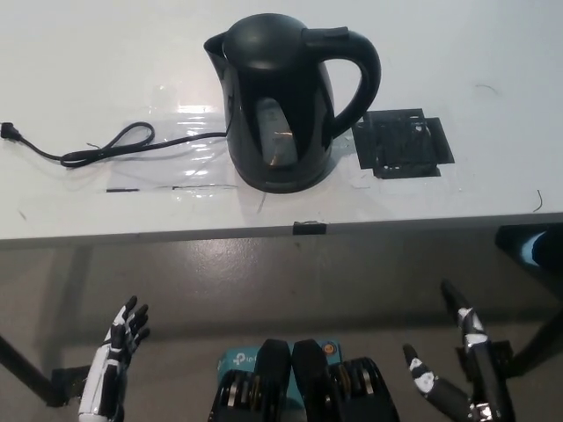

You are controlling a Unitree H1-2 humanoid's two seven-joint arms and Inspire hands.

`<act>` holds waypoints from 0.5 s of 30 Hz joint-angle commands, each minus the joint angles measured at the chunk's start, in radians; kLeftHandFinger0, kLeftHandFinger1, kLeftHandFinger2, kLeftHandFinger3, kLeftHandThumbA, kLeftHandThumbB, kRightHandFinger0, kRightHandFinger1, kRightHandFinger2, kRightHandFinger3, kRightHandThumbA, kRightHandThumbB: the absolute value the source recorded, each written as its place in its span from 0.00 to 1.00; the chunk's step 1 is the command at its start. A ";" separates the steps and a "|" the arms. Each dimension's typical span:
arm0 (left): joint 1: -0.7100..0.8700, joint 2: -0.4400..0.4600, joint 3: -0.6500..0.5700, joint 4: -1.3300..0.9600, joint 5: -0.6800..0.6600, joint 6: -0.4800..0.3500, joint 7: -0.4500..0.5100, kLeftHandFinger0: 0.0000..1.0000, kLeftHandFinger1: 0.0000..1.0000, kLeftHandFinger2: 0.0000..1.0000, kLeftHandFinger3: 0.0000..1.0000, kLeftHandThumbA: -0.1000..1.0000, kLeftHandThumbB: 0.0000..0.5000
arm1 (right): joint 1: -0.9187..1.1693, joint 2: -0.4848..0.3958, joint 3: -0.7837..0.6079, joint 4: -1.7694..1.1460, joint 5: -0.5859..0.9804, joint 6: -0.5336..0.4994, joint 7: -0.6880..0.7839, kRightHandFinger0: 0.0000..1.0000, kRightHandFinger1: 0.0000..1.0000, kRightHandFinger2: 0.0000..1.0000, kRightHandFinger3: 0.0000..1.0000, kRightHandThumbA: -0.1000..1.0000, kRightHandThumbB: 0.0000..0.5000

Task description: Use the right hand to grab the handle of the kettle from the base and place it on the right side

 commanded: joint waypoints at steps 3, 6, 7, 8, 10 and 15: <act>-0.010 -0.001 -0.005 -0.034 -0.004 -0.055 -0.012 1.00 1.00 1.00 1.00 1.00 1.00 | -0.103 0.033 -0.044 -0.185 -0.024 -0.055 -0.042 1.00 1.00 1.00 1.00 0.69 0.33; -0.011 -0.001 -0.004 -0.032 0.006 -0.056 -0.010 1.00 1.00 1.00 1.00 1.00 1.00 | -0.209 0.038 -0.063 -0.255 -0.030 0.042 -0.026 1.00 1.00 1.00 1.00 0.73 0.38; -0.010 -0.002 -0.004 -0.029 0.008 -0.058 -0.008 1.00 1.00 1.00 1.00 1.00 1.00 | -0.257 0.033 -0.066 -0.266 -0.030 0.087 -0.011 1.00 1.00 1.00 1.00 0.77 0.42; -0.010 -0.003 -0.006 -0.029 0.005 -0.060 -0.011 1.00 1.00 1.00 1.00 1.00 1.00 | -0.307 0.030 -0.069 -0.273 -0.026 0.143 0.004 1.00 1.00 1.00 1.00 0.81 0.48; -0.009 -0.008 -0.008 -0.028 0.004 -0.065 -0.012 1.00 1.00 1.00 1.00 1.00 1.00 | -0.357 0.021 -0.071 -0.273 -0.031 0.204 0.023 1.00 1.00 1.00 1.00 0.85 0.53; -0.009 -0.015 -0.036 -0.028 0.004 -0.105 -0.035 1.00 1.00 1.00 1.00 1.00 1.00 | -0.579 0.005 -0.080 -0.122 -0.023 0.360 0.048 1.00 1.00 1.00 1.00 0.94 0.59</act>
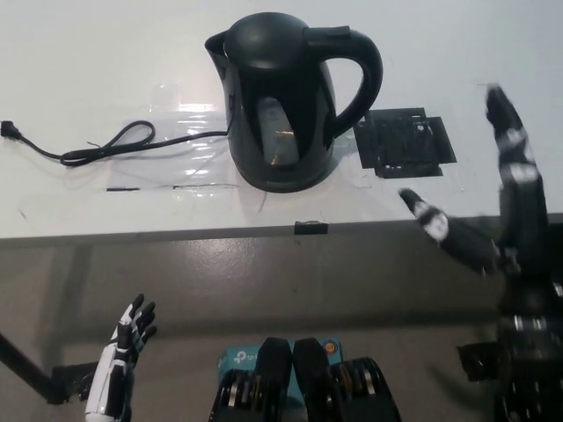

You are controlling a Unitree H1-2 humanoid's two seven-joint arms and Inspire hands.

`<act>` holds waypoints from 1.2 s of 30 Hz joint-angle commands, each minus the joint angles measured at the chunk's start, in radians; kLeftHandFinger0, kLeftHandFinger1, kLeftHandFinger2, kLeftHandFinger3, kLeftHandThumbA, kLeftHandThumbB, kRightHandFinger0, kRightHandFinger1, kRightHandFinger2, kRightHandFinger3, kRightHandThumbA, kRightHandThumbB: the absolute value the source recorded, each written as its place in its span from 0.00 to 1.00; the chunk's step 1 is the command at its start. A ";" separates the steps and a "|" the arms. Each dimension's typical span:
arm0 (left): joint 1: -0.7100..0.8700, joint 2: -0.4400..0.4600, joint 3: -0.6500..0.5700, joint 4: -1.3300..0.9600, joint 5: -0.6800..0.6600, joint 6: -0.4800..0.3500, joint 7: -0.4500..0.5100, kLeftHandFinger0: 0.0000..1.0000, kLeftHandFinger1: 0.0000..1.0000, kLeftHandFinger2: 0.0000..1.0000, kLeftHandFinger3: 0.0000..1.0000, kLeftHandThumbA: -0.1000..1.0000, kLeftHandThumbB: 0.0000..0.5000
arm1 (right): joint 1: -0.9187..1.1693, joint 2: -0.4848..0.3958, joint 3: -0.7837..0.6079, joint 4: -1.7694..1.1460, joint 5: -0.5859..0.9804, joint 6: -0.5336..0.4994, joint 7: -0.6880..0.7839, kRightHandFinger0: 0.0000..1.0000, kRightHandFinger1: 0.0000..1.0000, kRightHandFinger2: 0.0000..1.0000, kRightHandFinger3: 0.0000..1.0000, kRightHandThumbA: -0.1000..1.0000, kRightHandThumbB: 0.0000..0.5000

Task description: Use the right hand to grab the handle of the kettle from the base and place it on the right side

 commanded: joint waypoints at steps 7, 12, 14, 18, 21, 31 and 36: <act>0.003 -0.004 -0.053 -0.049 -0.018 -0.079 -0.050 1.00 1.00 1.00 1.00 1.00 1.00 | -0.409 -0.025 -0.014 0.376 -0.020 0.224 0.011 1.00 1.00 1.00 1.00 0.93 0.57; 0.005 -0.004 -0.053 -0.048 -0.015 -0.077 -0.049 1.00 1.00 1.00 1.00 1.00 1.00 | -0.525 -0.035 0.008 0.565 -0.072 0.236 -0.039 1.00 1.00 1.00 1.00 0.95 0.59; 0.004 0.000 -0.054 -0.048 -0.015 -0.078 -0.052 1.00 1.00 1.00 1.00 1.00 1.00 | -0.561 -0.038 0.011 0.649 -0.084 0.201 -0.076 1.00 1.00 1.00 1.00 0.92 0.59; -0.003 0.006 -0.053 -0.046 -0.017 -0.071 -0.054 1.00 1.00 1.00 1.00 1.00 1.00 | -0.628 -0.043 0.009 0.793 -0.087 0.157 -0.131 1.00 1.00 1.00 1.00 0.85 0.54; -0.006 0.008 -0.049 -0.038 -0.021 -0.069 -0.055 1.00 1.00 1.00 1.00 1.00 1.00 | -0.660 -0.041 0.006 0.863 -0.070 0.138 -0.144 1.00 1.00 1.00 1.00 0.84 0.55; -0.011 0.010 -0.048 -0.029 -0.032 -0.077 -0.059 1.00 1.00 1.00 1.00 1.00 1.00 | -0.727 -0.048 0.023 1.026 -0.065 0.089 -0.191 1.00 1.00 1.00 1.00 0.83 0.58; -0.011 0.006 -0.046 -0.036 -0.027 -0.067 -0.056 1.00 1.00 1.00 1.00 1.00 1.00 | -0.729 -0.051 0.033 1.021 -0.069 0.081 -0.203 1.00 1.00 1.00 1.00 0.85 0.56</act>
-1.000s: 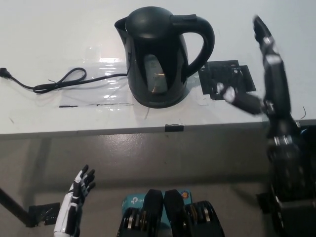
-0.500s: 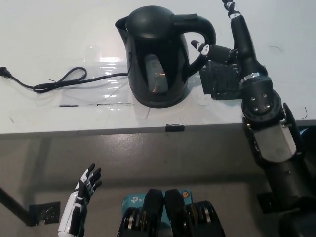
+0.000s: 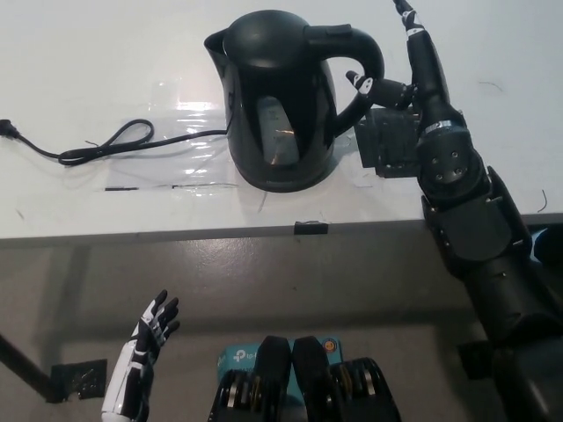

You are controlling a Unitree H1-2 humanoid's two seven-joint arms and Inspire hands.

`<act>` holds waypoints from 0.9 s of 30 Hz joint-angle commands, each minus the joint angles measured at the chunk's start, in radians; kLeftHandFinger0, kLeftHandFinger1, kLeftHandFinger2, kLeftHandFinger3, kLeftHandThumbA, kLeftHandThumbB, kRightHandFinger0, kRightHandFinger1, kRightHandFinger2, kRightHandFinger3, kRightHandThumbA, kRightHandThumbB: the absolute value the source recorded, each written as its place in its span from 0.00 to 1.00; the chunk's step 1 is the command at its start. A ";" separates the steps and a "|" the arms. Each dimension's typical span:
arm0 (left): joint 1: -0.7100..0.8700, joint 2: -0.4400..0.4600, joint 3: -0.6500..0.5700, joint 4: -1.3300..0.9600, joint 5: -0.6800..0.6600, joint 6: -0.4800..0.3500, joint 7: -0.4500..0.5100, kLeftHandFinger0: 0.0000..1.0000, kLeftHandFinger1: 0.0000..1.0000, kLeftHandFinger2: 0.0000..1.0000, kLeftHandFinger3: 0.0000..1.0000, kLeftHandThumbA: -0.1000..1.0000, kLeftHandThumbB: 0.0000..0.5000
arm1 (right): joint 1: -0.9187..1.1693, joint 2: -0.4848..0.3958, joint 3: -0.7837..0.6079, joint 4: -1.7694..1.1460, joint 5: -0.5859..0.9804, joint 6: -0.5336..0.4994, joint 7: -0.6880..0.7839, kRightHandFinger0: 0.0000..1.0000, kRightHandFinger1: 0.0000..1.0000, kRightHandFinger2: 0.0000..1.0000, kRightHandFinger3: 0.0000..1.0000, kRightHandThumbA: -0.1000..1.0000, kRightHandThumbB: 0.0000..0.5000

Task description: Use the right hand to grab the handle of the kettle from the base and place it on the right side

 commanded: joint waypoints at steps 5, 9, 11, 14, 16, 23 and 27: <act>-0.013 0.009 -0.002 -0.016 -0.010 -0.033 -0.023 1.00 1.00 1.00 1.00 1.00 1.00 | -0.093 -0.012 0.015 -0.024 -0.014 -0.034 -0.049 1.00 1.00 1.00 1.00 0.88 0.61; -0.015 0.006 -0.001 -0.017 -0.004 -0.027 -0.019 1.00 1.00 1.00 1.00 1.00 1.00 | -0.112 -0.007 0.005 0.007 0.013 -0.062 -0.048 1.00 1.00 1.00 1.00 0.85 0.63; -0.016 0.009 -0.003 -0.016 -0.007 -0.028 -0.024 1.00 1.00 1.00 1.00 1.00 1.00 | -0.121 -0.007 0.008 0.025 0.013 -0.079 -0.053 1.00 1.00 1.00 1.00 0.84 0.62; -0.020 0.011 -0.001 -0.010 -0.010 -0.035 -0.025 1.00 1.00 1.00 1.00 1.00 1.00 | -0.148 -0.002 0.003 0.067 0.026 -0.077 -0.048 1.00 1.00 1.00 1.00 0.84 0.65; -0.021 0.010 0.001 -0.012 -0.009 -0.032 -0.022 1.00 1.00 1.00 1.00 1.00 1.00 | -0.169 0.002 -0.002 0.102 0.036 -0.076 -0.048 1.00 1.00 1.00 1.00 0.82 0.67; -0.029 0.014 0.002 -0.011 -0.013 -0.044 -0.026 1.00 1.00 1.00 1.00 1.00 1.00 | -0.253 0.001 0.049 0.277 -0.049 -0.142 -0.231 0.22 0.31 0.41 0.48 0.02 0.43; -0.035 0.017 0.009 -0.011 -0.011 -0.047 -0.020 1.00 1.00 1.00 1.00 1.00 1.00 | -0.290 -0.014 0.171 0.347 -0.154 -0.075 -0.287 0.00 0.29 0.73 0.71 0.00 0.28</act>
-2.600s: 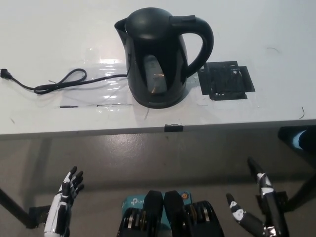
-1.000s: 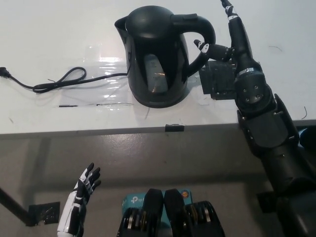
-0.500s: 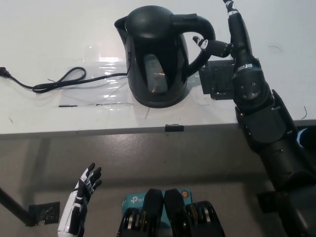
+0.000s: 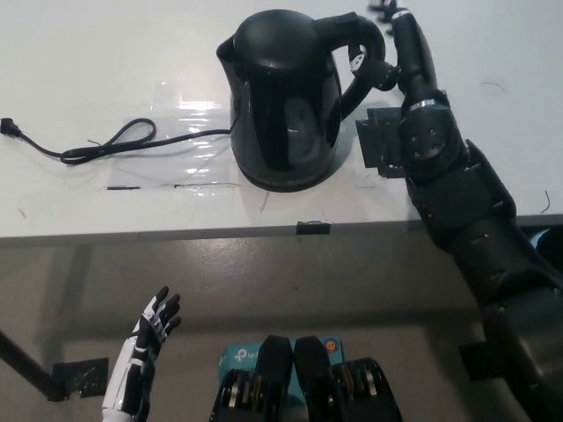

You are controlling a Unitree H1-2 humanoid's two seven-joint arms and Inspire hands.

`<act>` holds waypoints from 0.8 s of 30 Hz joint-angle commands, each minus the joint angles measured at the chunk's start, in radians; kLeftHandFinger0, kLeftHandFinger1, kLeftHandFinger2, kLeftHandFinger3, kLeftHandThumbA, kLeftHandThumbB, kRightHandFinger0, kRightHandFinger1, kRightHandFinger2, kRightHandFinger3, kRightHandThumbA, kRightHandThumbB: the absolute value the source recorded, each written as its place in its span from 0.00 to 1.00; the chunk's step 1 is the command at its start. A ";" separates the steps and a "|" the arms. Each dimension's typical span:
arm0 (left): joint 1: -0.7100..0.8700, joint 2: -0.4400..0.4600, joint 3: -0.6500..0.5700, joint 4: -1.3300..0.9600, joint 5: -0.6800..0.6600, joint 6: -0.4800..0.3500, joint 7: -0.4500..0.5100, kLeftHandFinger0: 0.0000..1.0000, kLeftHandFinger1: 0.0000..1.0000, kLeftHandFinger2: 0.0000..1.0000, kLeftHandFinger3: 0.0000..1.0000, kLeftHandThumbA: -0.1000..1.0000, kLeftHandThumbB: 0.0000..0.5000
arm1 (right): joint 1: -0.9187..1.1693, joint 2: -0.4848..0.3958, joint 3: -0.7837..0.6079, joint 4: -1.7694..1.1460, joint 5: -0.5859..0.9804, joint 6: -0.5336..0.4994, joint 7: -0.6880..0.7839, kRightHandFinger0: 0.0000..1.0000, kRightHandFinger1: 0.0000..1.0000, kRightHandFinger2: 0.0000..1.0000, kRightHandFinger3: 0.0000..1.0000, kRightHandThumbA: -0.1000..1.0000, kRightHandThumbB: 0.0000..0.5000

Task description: Use the right hand to grab the handle of the kettle from the base and place it on the right side

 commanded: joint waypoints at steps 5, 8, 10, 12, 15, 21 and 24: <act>-0.034 0.016 0.009 -0.022 -0.005 -0.033 -0.008 1.00 1.00 1.00 1.00 1.00 1.00 | -0.140 -0.025 0.122 0.098 -0.116 -0.059 -0.213 0.00 0.44 0.83 0.93 0.00 0.24; -0.043 0.018 0.014 -0.019 -0.005 -0.033 -0.008 1.00 1.00 1.00 1.00 1.00 1.00 | -0.148 -0.022 0.118 0.122 -0.099 -0.073 -0.235 0.00 0.46 0.85 0.93 0.00 0.22; -0.049 0.020 0.015 -0.009 -0.018 -0.044 -0.016 1.00 1.00 1.00 1.00 1.00 1.00 | -0.151 -0.024 0.114 0.130 -0.090 -0.081 -0.241 0.02 0.50 0.88 0.94 0.00 0.24; -0.051 0.020 0.014 -0.007 -0.021 -0.044 -0.019 1.00 1.00 1.00 1.00 1.00 1.00 | -0.154 -0.025 0.104 0.133 -0.077 -0.090 -0.244 0.04 0.52 0.90 0.90 0.00 0.25; -0.049 0.019 0.012 -0.015 -0.013 -0.031 -0.013 1.00 1.00 1.00 1.00 1.00 1.00 | -0.154 -0.026 0.078 0.131 -0.049 -0.128 -0.246 0.00 0.47 0.86 0.82 0.00 0.22; -0.049 0.020 0.011 -0.007 -0.012 -0.034 -0.013 1.00 1.00 1.00 1.00 1.00 1.00 | -0.167 -0.013 -0.016 0.095 0.024 -0.194 -0.258 0.00 0.28 0.70 0.68 0.00 0.26; -0.051 0.022 0.011 -0.001 -0.024 -0.043 -0.021 1.00 1.00 1.00 1.00 1.00 1.00 | -0.174 -0.003 -0.070 0.069 0.051 -0.234 -0.260 0.00 0.16 0.62 0.75 0.00 0.27</act>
